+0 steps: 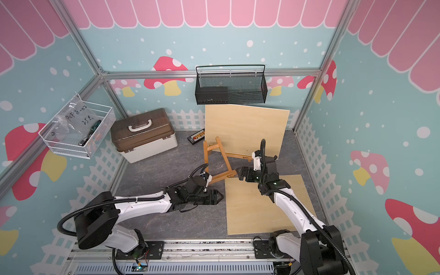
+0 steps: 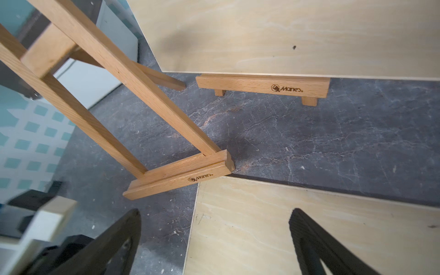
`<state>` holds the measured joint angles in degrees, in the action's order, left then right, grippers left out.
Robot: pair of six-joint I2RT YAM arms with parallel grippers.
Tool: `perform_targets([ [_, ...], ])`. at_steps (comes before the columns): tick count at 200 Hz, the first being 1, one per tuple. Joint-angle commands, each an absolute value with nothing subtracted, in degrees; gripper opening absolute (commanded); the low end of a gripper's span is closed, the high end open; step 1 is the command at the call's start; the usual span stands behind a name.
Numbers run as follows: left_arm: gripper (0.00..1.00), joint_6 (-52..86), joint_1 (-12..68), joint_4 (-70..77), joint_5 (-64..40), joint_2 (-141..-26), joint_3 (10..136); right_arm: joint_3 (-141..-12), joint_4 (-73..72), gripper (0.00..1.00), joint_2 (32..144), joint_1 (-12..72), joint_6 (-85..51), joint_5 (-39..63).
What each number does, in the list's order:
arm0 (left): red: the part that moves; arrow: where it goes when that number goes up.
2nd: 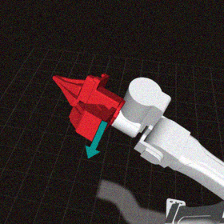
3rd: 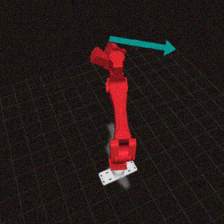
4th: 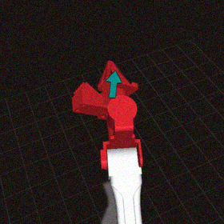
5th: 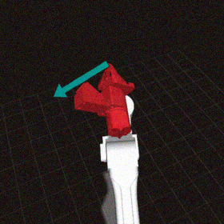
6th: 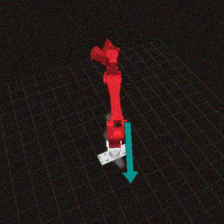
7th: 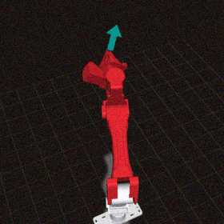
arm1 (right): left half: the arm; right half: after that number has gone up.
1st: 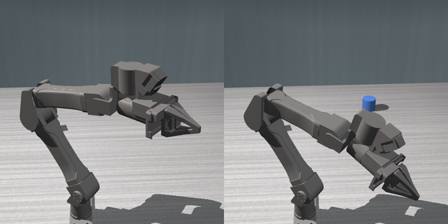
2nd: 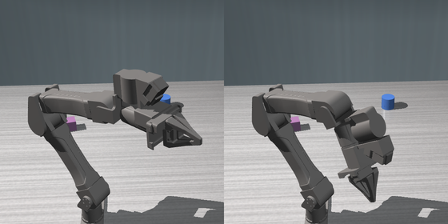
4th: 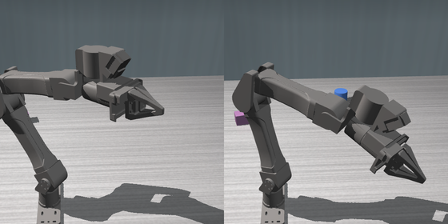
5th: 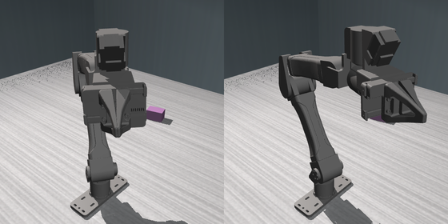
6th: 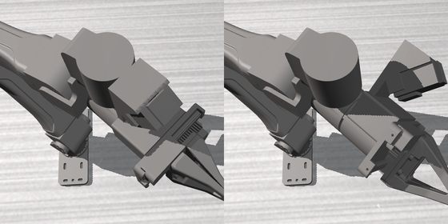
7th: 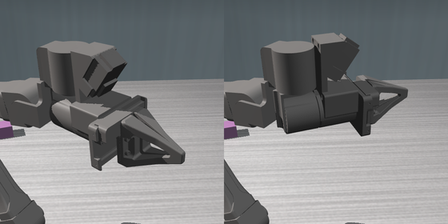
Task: Disassemble the easel
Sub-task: Place the drawing board at the corner of the board, then pick up the easel at the center of the board.
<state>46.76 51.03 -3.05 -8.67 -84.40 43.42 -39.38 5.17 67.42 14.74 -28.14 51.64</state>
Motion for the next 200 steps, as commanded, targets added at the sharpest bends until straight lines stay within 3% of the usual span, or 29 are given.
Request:
perform_targets([
  [1, 0.83, 41.7, 47.9, -10.6, -5.9, -79.9, 41.4, -41.6, 3.9, 1.00, 71.1, 18.1, -21.9, 45.3],
  [105, 0.87, 31.4, 26.5, -16.2, -15.6, -69.6, 39.1, -44.9, -12.8, 0.92, 87.3, 26.7, -9.5, 30.6],
  [200, 0.88, 27.3, 18.8, -16.5, -21.1, -71.4, 39.9, -47.0, -25.5, 0.72, 95.7, 28.2, -6.9, 31.3],
])
